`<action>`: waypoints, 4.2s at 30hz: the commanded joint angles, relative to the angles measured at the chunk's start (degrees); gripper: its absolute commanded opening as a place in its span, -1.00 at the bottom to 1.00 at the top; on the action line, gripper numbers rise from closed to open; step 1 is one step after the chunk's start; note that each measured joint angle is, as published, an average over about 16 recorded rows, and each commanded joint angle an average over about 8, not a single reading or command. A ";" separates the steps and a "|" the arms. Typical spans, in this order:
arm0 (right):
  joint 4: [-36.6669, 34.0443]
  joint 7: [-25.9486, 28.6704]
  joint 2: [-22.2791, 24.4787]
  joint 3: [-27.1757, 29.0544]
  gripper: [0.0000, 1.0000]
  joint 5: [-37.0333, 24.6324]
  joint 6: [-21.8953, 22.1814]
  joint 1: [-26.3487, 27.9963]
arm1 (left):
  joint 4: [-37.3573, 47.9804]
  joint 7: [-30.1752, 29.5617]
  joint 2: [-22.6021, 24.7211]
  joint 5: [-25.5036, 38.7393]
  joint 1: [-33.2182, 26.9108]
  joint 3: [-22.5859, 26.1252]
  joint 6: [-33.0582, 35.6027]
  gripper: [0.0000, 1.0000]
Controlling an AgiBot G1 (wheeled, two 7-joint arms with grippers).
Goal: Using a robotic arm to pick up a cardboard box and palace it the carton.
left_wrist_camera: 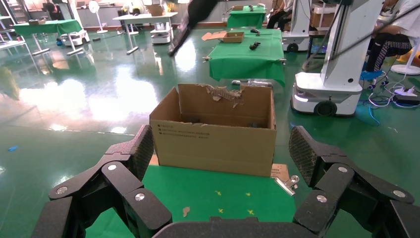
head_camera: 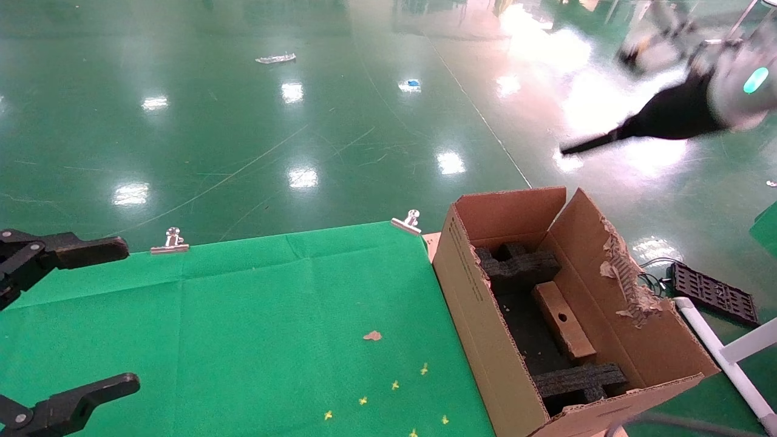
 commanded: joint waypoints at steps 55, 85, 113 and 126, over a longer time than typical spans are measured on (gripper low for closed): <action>50.23 -18.97 9.84 56.67 1.00 22.10 -13.82 -44.66 | 0.07 0.10 -0.05 -0.10 -0.05 0.16 -0.04 1.00; 66.08 -24.02 11.27 77.06 1.00 28.61 -19.74 -63.47 | 0.09 0.13 -0.08 -0.15 -0.05 0.20 -0.09 1.00; 65.07 -23.82 11.17 75.77 1.00 28.09 -19.36 -62.22 | 0.09 0.12 -0.08 -0.15 -0.06 0.20 -0.08 1.00; 65.00 -23.78 11.16 75.69 1.00 28.05 -19.32 -62.15 | 0.09 0.12 -0.08 -0.15 -0.06 0.20 -0.07 1.00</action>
